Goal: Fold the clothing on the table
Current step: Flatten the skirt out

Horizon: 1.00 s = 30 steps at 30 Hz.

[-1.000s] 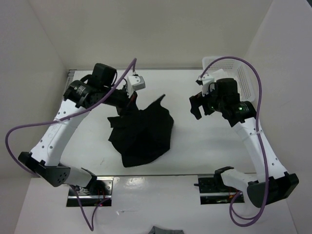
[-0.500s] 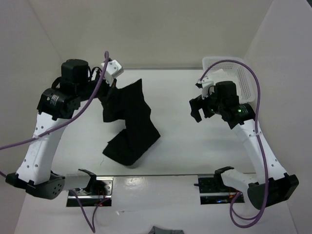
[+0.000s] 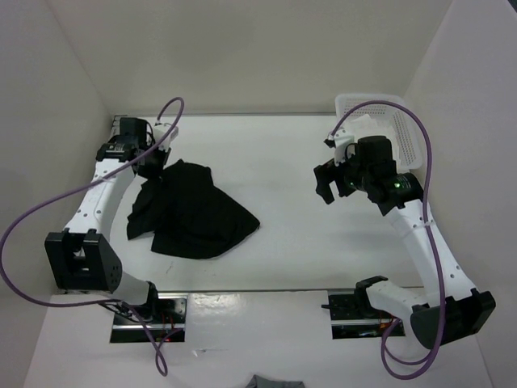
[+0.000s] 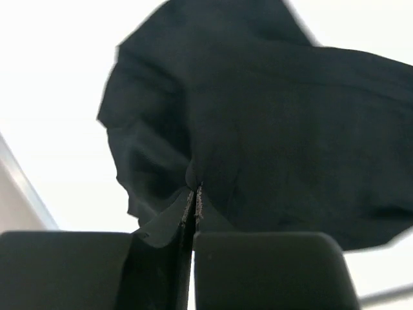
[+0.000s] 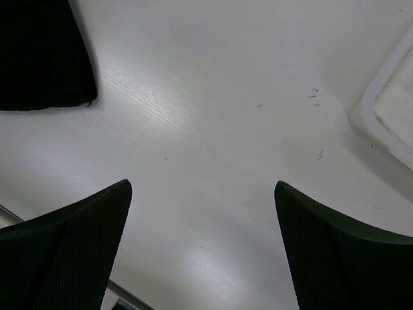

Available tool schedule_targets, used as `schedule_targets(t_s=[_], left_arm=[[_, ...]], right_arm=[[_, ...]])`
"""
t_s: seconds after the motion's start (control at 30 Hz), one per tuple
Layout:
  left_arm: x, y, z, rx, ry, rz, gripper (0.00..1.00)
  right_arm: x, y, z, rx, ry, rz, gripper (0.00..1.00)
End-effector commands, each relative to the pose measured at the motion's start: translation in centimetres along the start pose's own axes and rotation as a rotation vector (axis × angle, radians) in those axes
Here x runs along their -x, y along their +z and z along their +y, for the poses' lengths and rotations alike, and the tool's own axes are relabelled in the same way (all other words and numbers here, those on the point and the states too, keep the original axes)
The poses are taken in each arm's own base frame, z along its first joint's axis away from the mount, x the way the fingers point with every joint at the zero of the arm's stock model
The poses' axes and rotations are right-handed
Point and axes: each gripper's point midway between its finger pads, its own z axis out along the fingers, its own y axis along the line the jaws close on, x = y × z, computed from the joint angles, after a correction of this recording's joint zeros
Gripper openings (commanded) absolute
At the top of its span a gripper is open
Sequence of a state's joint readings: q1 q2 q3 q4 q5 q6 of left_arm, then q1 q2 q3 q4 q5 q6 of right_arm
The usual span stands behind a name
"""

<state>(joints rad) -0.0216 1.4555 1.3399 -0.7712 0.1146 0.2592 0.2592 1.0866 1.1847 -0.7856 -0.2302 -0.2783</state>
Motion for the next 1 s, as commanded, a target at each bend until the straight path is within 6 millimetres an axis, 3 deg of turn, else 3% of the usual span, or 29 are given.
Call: schedule_targets(t_s=[0.0,0.13,0.23,0.27,0.37,0.4,0.43,0.47,0.53,0.6,0.7,0.77,0.8,0.83,0.9,0.97], left_arm=[[2.4,-0.5,4.1,0.144,-0.011,-0.074,0.0],[0.5,1.2,8.0,0.253,-0.058,-0.023,0.0],[-0.9,3.0,10.0,0.285,-0.095,0.007,0.0],[-1.6,4.2,9.9,0.271,-0.112,0.039,0.02],[-2.6,5.5,10.5,0.257,-0.153,0.078,0.3],[-2.6,5.5,10.5,0.257,-0.154,0.078,0.5],[-3.1,5.8,10.9,0.258,-0.164,0.091,0.63],[-3.1,5.4,11.5,0.279,-0.182,0.087,0.75],[-2.8,5.1,12.6,0.29,-0.201,0.073,0.92],[-2.6,4.0,12.8,0.272,-0.234,0.06,1.0],[-1.7,1.6,12.0,0.209,-0.252,-0.005,1.0],[-1.5,0.5,11.2,0.177,-0.255,-0.031,1.0],[-1.0,-0.9,10.8,0.185,-0.235,-0.069,1.0],[-1.5,-1.3,10.4,0.185,-0.235,-0.069,1.0],[-1.2,-3.1,9.7,0.193,-0.214,-0.107,1.0],[-1.6,-3.9,8.9,0.185,-0.212,-0.113,1.0]], right_arm=[[1.2,-0.2,0.0,0.001,-0.014,-0.058,0.95],[0.7,0.0,0.4,0.025,-0.022,-0.042,0.95],[-0.9,1.6,1.0,0.067,-0.004,0.044,0.95],[-1.5,3.0,1.3,0.091,-0.003,0.088,0.95],[-3.0,5.9,2.5,0.142,0.001,0.201,0.94],[-3.0,6.4,2.9,0.156,-0.006,0.214,0.94],[-3.1,7.1,3.9,0.182,-0.024,0.234,0.94],[-4.0,8.5,4.3,0.191,-0.017,0.286,0.94],[-3.6,10.0,5.6,0.216,-0.039,0.314,0.94],[-3.9,12.4,6.6,0.236,-0.044,0.369,0.93],[-3.8,15.1,8.8,0.273,-0.06,0.406,0.92],[-2.5,16.4,10.8,0.3,-0.092,0.368,0.92],[-2.7,17.3,11.3,0.296,-0.108,0.378,0.92],[-1.6,17.8,11.9,0.294,-0.127,0.351,0.92],[-1.8,18.9,13.8,0.321,-0.149,0.367,0.9],[-0.6,19.6,15.0,0.356,-0.145,0.341,0.9]])
